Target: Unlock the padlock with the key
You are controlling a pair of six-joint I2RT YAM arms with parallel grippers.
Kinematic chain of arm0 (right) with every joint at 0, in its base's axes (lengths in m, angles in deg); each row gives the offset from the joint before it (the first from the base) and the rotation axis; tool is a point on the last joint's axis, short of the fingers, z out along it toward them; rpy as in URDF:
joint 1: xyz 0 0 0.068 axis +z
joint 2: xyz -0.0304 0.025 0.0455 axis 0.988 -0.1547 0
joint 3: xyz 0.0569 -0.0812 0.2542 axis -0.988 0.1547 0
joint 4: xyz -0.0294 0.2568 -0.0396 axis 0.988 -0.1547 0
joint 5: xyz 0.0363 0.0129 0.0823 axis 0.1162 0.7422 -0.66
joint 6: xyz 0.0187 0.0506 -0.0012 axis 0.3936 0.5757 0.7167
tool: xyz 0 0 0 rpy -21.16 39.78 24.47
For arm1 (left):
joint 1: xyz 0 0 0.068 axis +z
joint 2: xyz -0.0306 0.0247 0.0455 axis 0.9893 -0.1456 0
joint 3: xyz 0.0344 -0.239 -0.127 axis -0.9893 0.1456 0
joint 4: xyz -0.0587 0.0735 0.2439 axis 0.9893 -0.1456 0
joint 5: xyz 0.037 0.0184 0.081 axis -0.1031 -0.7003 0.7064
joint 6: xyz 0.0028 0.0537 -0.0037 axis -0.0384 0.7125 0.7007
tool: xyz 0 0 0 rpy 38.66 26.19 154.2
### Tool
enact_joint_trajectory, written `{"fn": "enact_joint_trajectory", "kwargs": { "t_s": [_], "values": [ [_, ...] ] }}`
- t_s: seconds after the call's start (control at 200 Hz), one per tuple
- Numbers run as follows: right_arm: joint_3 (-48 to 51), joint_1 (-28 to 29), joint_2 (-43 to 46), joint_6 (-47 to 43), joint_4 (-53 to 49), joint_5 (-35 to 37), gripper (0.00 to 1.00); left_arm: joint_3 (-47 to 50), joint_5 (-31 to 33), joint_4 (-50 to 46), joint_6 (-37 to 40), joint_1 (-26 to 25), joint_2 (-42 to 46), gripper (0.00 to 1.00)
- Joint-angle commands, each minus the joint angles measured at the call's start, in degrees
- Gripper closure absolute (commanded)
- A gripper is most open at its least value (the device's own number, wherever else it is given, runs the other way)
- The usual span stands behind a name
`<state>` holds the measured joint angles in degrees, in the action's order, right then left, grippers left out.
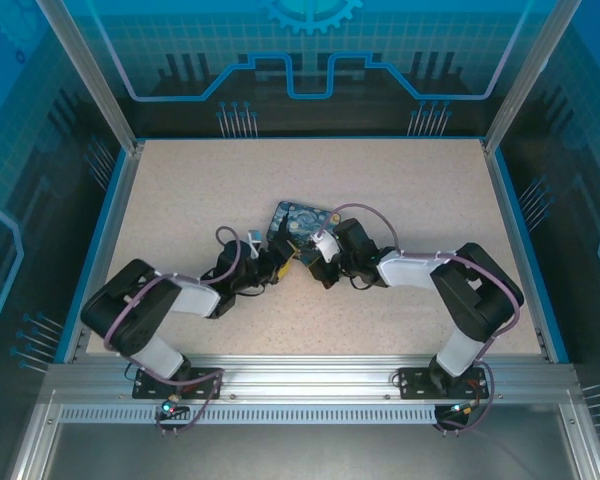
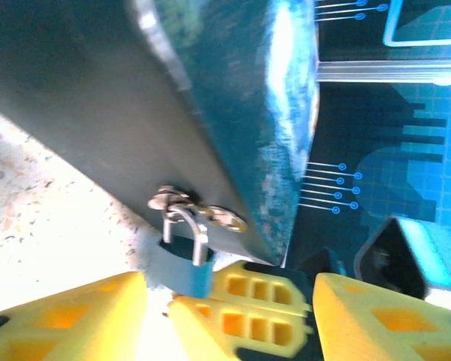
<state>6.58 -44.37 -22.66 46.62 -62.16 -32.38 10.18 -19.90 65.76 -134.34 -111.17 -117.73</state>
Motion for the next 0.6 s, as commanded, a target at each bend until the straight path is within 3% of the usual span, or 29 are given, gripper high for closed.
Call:
{"fn": "enact_joint_trajectory", "kwargs": {
  "t_s": [0.0,0.19,0.595],
  "values": [
    [0.24,0.65,-1.42,0.72,0.63,0.79,1.00,0.08,0.67,-9.56,4.92,1.07,4.40,0.39],
    [0.57,0.43,-2.34,2.02,2.18,-0.35,1.00,-1.55,1.18,-17.18,9.44,1.37,8.30,0.42],
    [1.77,-4.25,-4.27,14.54,8.17,-12.31,1.00,-6.60,2.03,-35.06,23.10,7.18,20.09,0.39]
  ]
}}
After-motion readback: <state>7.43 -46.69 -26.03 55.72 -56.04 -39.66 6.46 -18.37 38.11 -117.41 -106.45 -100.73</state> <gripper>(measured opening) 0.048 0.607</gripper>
